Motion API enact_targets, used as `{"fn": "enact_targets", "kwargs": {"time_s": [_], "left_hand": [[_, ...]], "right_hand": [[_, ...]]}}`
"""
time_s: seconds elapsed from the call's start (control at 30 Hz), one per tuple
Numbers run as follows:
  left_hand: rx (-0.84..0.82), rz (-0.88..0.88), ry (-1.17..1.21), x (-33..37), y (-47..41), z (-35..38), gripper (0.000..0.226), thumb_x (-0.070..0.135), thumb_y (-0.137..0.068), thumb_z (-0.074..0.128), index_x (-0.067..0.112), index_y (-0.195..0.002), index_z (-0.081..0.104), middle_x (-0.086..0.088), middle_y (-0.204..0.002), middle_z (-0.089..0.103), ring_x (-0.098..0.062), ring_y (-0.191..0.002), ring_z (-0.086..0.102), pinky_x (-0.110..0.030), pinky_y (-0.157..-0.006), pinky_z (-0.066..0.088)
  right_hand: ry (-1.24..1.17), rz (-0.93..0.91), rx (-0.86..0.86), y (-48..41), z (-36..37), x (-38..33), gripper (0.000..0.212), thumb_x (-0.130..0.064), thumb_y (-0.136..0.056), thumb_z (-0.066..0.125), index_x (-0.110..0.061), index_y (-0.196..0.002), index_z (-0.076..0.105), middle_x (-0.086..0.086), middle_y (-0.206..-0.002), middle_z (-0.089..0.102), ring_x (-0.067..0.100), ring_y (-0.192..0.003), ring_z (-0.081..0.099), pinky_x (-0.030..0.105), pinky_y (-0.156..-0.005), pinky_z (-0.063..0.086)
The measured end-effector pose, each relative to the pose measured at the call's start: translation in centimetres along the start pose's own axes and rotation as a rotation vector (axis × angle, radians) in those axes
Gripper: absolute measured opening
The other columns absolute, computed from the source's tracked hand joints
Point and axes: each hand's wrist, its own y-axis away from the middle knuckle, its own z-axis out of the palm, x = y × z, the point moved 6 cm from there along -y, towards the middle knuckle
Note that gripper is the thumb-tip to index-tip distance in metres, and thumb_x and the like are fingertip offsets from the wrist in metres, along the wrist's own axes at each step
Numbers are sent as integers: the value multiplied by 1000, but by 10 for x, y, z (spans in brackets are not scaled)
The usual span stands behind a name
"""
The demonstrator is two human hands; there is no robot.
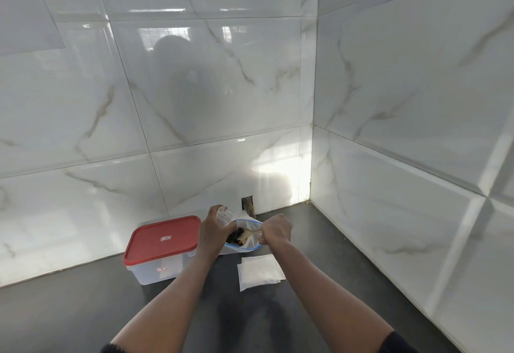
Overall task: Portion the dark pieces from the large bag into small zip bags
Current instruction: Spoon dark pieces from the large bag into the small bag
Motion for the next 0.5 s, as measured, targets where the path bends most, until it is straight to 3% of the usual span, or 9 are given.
{"fn": "enact_targets", "kwargs": {"time_s": [0.1,0.2,0.27,0.37,0.5], "left_hand": [[-6,-1,1,0,2,4,53,21,-76,75,11,-122,51,-9,-108,63,-20,-88,53,-25,-75,38],[-12,0,0,1,4,7,55,24,-76,75,11,-123,51,-9,-110,63,-24,-95,57,-25,-77,39],[-11,0,3,1,4,8,54,23,-76,75,11,-123,51,-10,-111,64,-24,-94,56,-26,-78,39],[-12,-3,10,0,3,8,54,23,-76,74,11,-123,51,-10,-111,64,-23,-94,57,-26,-79,41],[-12,-14,33,0,1,7,53,23,-76,74,12,-122,51,-8,-107,63,-20,-89,53,-27,-78,41]], "right_hand": [[-41,-1,35,0,-11,1,24,1,-82,50,-11,-63,40,16,-80,65,29,-69,67,35,-73,58],[-89,47,2,-1,-18,6,23,7,-85,49,-6,-67,41,11,-61,53,28,-56,61,41,-75,57],[-114,65,-8,-1,-24,6,13,8,-84,51,0,-73,49,11,-59,53,28,-54,62,41,-71,59],[-151,80,-54,0,-31,3,13,10,-84,48,4,-86,59,12,-58,55,19,-33,55,31,-47,55],[-156,76,-160,-1,-44,-7,19,14,-87,45,5,-79,60,14,-61,54,21,-44,53,26,-40,51]]}}
